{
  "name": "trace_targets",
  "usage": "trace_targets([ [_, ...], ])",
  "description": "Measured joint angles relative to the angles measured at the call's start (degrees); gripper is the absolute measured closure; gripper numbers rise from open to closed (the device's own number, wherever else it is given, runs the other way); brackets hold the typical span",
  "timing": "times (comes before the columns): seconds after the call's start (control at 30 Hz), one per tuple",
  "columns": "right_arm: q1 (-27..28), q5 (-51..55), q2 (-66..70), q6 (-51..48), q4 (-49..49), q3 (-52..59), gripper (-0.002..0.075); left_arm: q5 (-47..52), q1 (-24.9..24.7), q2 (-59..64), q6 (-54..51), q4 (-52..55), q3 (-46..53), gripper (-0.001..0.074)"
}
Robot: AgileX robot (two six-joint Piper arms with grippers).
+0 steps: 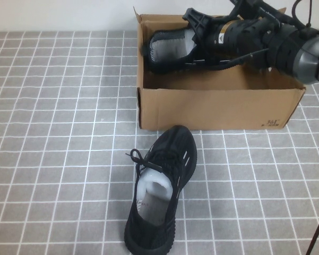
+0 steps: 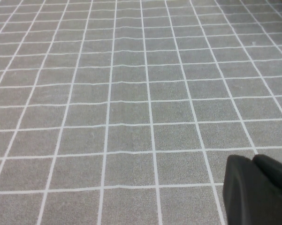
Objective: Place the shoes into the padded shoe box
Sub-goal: Place the shoe in the shoe box
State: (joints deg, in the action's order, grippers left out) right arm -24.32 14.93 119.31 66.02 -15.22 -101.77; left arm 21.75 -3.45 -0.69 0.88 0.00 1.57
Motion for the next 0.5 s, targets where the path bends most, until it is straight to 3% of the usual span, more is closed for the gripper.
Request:
trace_targets([
  [0.5,-0.04,3.26,-3.81,2.5,-2.86,0.0,0.0716,0.0,0.0,0.0,0.0,0.0,0.0,0.0738],
])
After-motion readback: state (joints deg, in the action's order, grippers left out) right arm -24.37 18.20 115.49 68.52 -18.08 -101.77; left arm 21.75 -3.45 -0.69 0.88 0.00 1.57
